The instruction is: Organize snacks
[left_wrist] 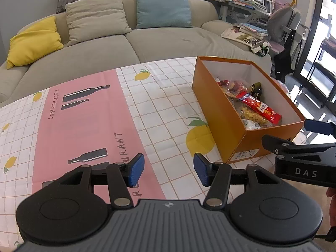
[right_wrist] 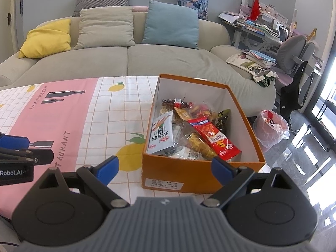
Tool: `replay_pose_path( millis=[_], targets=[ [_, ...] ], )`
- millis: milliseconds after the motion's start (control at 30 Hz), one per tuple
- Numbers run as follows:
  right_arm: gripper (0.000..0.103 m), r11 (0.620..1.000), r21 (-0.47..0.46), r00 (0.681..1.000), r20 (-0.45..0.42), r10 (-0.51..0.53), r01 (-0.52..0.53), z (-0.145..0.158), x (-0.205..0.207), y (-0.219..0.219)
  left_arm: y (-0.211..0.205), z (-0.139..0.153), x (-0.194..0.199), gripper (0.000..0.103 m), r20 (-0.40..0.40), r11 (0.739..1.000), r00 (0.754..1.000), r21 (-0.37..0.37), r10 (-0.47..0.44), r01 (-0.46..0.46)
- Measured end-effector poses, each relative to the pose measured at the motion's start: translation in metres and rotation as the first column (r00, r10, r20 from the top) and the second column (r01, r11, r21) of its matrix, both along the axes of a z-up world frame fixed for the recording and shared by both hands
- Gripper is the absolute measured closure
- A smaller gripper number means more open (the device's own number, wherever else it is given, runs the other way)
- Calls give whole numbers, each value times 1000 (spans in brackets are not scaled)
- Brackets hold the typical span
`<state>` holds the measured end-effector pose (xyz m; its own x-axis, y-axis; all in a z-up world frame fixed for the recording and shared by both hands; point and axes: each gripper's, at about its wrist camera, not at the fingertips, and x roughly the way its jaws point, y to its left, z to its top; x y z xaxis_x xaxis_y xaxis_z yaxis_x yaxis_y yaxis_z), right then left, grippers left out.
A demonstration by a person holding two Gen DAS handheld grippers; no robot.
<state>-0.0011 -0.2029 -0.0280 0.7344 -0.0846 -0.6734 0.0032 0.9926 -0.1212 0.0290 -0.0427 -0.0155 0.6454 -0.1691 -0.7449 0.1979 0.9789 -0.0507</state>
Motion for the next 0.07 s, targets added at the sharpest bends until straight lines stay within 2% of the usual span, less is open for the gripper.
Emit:
replay_pose_path(
  millis=[67],
  targets=[
    [11,1000,0,1000,-3,1,-1,0,1,0,2,0,0,39,1,1000,1000,-8,4,-4]
  ],
)
